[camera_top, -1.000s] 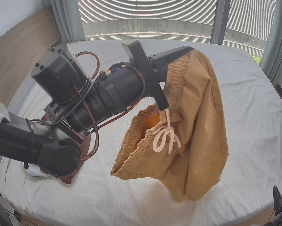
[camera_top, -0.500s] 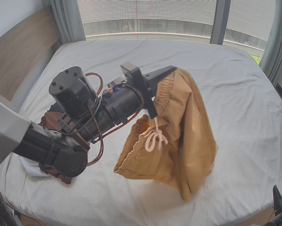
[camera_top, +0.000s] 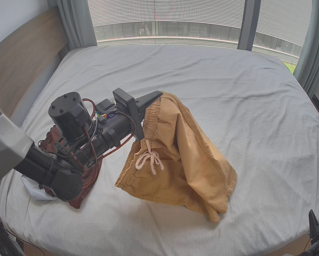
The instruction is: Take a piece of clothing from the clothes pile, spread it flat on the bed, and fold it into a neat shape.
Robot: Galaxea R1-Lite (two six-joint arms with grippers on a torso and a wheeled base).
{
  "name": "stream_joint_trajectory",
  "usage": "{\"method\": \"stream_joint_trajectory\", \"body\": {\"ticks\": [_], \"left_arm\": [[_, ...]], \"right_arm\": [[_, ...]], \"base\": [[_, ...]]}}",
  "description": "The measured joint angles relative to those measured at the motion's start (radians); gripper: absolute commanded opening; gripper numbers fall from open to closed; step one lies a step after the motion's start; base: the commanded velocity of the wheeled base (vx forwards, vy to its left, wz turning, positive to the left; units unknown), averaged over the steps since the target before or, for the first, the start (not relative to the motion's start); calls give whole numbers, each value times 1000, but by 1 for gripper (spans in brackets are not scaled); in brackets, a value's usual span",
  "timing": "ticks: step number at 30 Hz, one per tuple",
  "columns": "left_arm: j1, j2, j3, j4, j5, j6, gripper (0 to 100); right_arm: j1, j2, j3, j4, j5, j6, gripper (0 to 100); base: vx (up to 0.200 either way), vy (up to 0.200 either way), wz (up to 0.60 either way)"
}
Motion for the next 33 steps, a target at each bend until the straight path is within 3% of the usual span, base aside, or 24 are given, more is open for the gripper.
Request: {"method": "stream_joint_trajectory", "body": {"ticks": [7,11,18,23,33], "left_arm": [[66,-39,47,-1,1,26,0],[105,-60,77,0,-6,90,0],[150,-77,137,-2,-20,303,0],[167,-80,202,-11,-119,406,0],[213,-72,235,-66,-125,460,0]], "right_arm": [[0,0,0,0,0,-1,100],[0,0,0,0,0,-2,100],[-1,0,0,1,0,-3,100],[-1,0,0,0,0,-4,100],[-1,0,0,0,0,0,100]], "base": [[0,0,0],[0,0,0],[0,0,0],[0,0,0],[0,0,0]]}}
